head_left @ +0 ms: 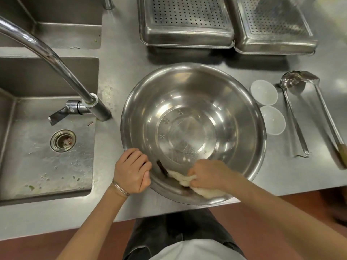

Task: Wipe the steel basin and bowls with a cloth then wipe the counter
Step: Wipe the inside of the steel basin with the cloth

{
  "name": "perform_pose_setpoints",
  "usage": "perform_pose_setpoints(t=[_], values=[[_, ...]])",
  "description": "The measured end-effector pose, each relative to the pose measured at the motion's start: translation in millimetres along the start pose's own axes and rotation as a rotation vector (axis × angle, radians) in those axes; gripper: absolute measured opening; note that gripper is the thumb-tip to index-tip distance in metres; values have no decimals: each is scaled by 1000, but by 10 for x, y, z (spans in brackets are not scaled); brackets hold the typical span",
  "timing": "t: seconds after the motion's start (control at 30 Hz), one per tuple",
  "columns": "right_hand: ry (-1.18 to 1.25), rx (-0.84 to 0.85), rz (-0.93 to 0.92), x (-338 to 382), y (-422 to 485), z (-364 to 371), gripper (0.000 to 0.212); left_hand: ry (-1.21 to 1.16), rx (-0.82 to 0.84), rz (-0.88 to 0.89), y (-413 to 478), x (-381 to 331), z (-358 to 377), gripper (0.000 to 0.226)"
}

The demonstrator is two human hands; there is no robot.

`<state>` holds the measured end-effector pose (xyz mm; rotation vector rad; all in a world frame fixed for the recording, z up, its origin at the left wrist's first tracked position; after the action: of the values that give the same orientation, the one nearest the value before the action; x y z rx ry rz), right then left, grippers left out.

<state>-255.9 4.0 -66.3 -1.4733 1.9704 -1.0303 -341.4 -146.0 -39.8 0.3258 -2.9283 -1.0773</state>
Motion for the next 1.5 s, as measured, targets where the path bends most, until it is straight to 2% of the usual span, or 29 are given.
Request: perform_pose_setpoints(t=[0.07, 0.17, 0.23, 0.3, 0.4, 0.43, 0.53, 0.6, 0.67, 0.77, 0.83, 0.9, 0.97, 1.03, 1.13, 1.2, 1.23, 1.33, 1.4, 1.5], values=[[-127, -58, 12, -420, -77, -4, 32, -12, 5, -3, 16, 6, -6, 43], [-281, -266, -32, -677, -96, -69, 62, -25, 47, -40, 55, 19, -17, 38], [-298, -376, 33, -643, -66, -141, 61, -15, 132, -128, 79, 36, -26, 36], [-154, -421, 94, -534, 23, -174, 42, 9, 232, -183, 116, -100, -9, 32], [200, -315, -20, -294, 265, -44, 44, -96, 341, -92, 173, -658, 138, 34], [195, -266, -78, -211, 345, 33, 45, -138, 347, -51, 177, -829, 189, 35], [-108, -216, -139, -165, 481, 155, 49, -156, 313, -23, 163, -890, 275, 41], [-290, -270, -152, -317, 517, 98, 48, -120, 266, -10, 147, -714, 246, 42], [-372, -296, -108, -631, 567, 7, 44, -136, 234, 61, 123, -536, 192, 40], [-354, -315, 42, -1069, 614, -167, 43, -173, 240, 169, 163, -174, 145, 36], [-332, -399, 99, -1104, 627, -254, 47, -144, 284, 192, 196, 39, 127, 35], [-289, -432, 119, -1032, 632, -209, 60, -99, 272, 92, 180, 101, 36, 33], [-273, -380, 138, -956, 630, -44, 73, -105, 241, -9, 95, -58, -30, 32], [-280, -388, 99, -918, 653, 50, 66, -130, 219, -19, 32, -337, 4, 33], [-78, -412, 37, -879, 751, -194, 52, -102, 166, -42, 67, -433, 83, 30], [14, -560, -24, -715, 869, -456, 47, -60, 114, -42, 99, -394, 89, 30], [46, -611, -26, -596, 936, -549, 47, -49, 90, -44, 99, -374, 84, 30], [78, -537, 101, -207, 1138, -481, 60, -50, 57, -39, 82, -300, 106, 29], [2, -534, 4, 83, 1082, -286, 68, -47, 64, -30, 85, -261, 119, 28], [-103, -573, -397, 221, 742, 41, 68, -50, 73, -11, 86, -212, 114, 27]])
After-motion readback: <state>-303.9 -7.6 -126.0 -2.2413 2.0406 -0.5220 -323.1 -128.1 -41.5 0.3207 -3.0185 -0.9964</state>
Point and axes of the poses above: each hand's wrist, its own y-axis towards the middle knuckle, its own z-axis out of the palm, x = y × z, the point moved 8 cm from there along y, towards the middle knuckle, and after that the axes turned 10 degrees about z, right-handed, at the moved point
